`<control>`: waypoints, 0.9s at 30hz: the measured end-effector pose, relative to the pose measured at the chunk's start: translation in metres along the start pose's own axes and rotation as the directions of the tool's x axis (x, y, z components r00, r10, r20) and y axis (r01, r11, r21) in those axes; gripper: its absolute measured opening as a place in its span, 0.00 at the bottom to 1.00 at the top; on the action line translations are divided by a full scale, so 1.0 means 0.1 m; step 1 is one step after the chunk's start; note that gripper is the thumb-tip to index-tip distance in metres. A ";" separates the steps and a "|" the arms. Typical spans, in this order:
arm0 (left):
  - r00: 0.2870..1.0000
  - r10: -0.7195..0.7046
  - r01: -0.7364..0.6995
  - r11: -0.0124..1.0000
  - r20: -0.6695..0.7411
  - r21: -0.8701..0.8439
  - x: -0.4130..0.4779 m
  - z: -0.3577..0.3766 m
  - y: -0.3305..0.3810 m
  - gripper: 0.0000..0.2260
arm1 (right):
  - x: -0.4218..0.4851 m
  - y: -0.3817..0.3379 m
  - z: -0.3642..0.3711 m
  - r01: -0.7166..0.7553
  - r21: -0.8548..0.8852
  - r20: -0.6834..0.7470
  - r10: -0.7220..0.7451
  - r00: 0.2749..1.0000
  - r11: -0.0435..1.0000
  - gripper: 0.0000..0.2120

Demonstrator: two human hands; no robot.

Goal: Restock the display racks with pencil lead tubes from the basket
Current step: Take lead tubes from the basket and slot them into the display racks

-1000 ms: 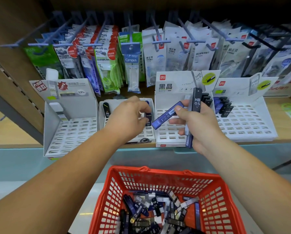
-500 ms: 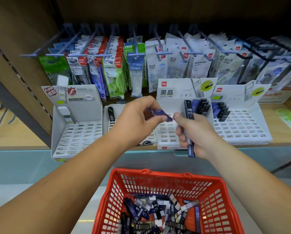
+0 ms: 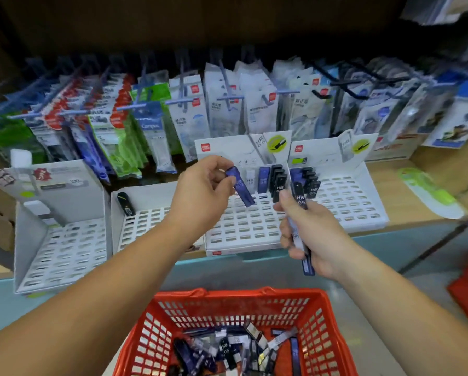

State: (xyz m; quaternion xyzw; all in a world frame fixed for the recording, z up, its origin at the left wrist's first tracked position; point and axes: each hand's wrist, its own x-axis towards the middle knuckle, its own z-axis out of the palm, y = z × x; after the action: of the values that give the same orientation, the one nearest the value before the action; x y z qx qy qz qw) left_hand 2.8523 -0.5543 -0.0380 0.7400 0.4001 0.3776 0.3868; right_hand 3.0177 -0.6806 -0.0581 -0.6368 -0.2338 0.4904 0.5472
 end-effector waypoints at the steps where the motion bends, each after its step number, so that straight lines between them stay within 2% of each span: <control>1: 1.000 0.005 -0.005 0.999 0.004 0.034 0.05 0.06 0.01 0.12 | 0.01 0.01 0.00 0.013 -0.001 -0.022 -0.013 1.000 1.000 0.24; 5: 0.996 0.057 -0.069 0.981 0.068 0.182 0.21 0.29 0.09 0.09 | 0.06 0.02 0.02 -0.004 0.100 -0.088 0.013 0.996 0.995 0.27; 9: 0.989 0.079 -0.108 0.964 0.127 0.241 0.26 0.47 0.10 0.06 | 0.09 -0.04 0.01 -0.064 0.189 -0.051 0.075 0.996 0.980 0.33; 12: 0.981 0.116 -0.159 0.941 0.157 0.300 0.28 0.51 0.08 0.05 | 0.09 -0.04 -0.01 -0.086 0.218 -0.029 0.095 0.995 0.972 0.33; 17: 0.976 0.114 -0.178 0.911 0.186 0.373 0.33 0.48 0.12 0.03 | 0.16 -0.01 -0.11 -0.047 0.285 -0.044 0.062 0.997 0.957 0.25; 21: 0.975 0.108 -0.185 0.880 0.194 0.437 0.37 0.53 0.12 0.03 | 0.15 0.00 -0.20 -0.032 0.315 0.017 0.028 0.999 0.948 0.17; 25: 0.968 0.144 -0.228 0.847 0.206 0.480 0.36 0.57 0.10 0.03 | 0.09 -0.02 -0.25 0.009 0.261 0.083 -0.032 0.996 0.965 0.07; 27: 0.961 0.216 -0.273 0.830 0.172 0.486 0.32 0.56 0.15 0.05 | 0.06 -0.03 -0.26 0.032 0.210 0.081 -0.050 0.995 0.977 0.03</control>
State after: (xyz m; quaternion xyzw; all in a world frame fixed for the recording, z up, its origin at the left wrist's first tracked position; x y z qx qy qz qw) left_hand 2.9179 -0.5466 -0.0399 0.8800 0.3649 0.2647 0.1493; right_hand 3.0434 -0.6871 -0.0594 -0.5492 -0.2175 0.5277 0.6104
